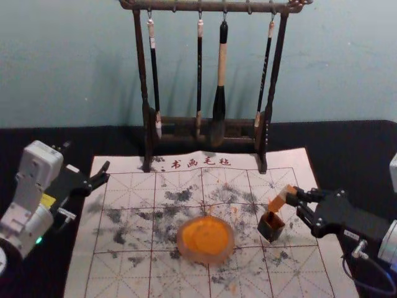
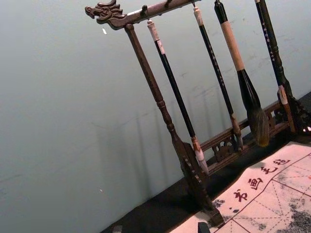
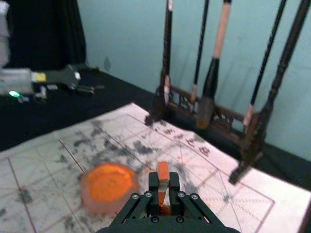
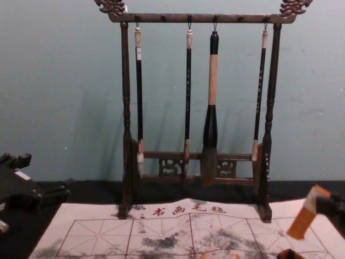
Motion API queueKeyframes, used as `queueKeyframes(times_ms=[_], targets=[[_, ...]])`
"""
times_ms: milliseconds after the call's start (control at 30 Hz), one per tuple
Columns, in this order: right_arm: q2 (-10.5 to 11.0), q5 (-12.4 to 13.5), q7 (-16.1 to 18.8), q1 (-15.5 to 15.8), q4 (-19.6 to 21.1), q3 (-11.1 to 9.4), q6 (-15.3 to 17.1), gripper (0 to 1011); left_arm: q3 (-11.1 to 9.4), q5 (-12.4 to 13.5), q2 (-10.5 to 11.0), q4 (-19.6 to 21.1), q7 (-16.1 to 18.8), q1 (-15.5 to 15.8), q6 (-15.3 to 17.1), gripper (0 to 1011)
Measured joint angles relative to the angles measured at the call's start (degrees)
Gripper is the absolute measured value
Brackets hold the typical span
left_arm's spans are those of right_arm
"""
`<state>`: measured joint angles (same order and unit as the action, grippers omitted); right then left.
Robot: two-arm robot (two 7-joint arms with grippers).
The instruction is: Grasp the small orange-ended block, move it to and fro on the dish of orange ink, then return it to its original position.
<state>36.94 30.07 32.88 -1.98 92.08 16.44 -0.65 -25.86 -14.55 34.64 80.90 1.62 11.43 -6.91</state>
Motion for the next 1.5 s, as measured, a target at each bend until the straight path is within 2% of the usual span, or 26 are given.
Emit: queueKeyframes(times_ms=[167,367,433,533,667,1000,1500], targets=[[0.87,1.78,1.80,-0.79,1.47,0.28,0.47,93,0.00,0.00,0.00,0.00,0.00,0.00,0.00,1001],[1.32,1.64,3.32,-3.09,1.54,2.58,1.01,94,0.00,0.00,0.00,0.00,0.00,0.00,0.00,1001],[1.47,0.99,4.35,-4.79,1.12,4.40,1.63,93,0.00,0.00,0.00,0.00,0.00,0.00,0.00,1001],[1.58,0.36,5.17,-5.94,0.73,5.77,2.13,93,0.00,0.00,0.00,0.00,0.00,0.00,0.00,1001],[1.66,-1.40,6.23,-8.23,-0.17,8.70,2.94,93,0.00,0.00,0.00,0.00,0.00,0.00,0.00,1001],[1.06,-4.69,7.17,-12.56,-2.31,13.62,4.94,94,0.00,0.00,0.00,0.00,0.00,0.00,0.00,1001],[-0.09,-6.90,8.24,-16.24,-4.85,16.86,4.92,94,0.00,0.00,0.00,0.00,0.00,0.00,0.00,1002]])
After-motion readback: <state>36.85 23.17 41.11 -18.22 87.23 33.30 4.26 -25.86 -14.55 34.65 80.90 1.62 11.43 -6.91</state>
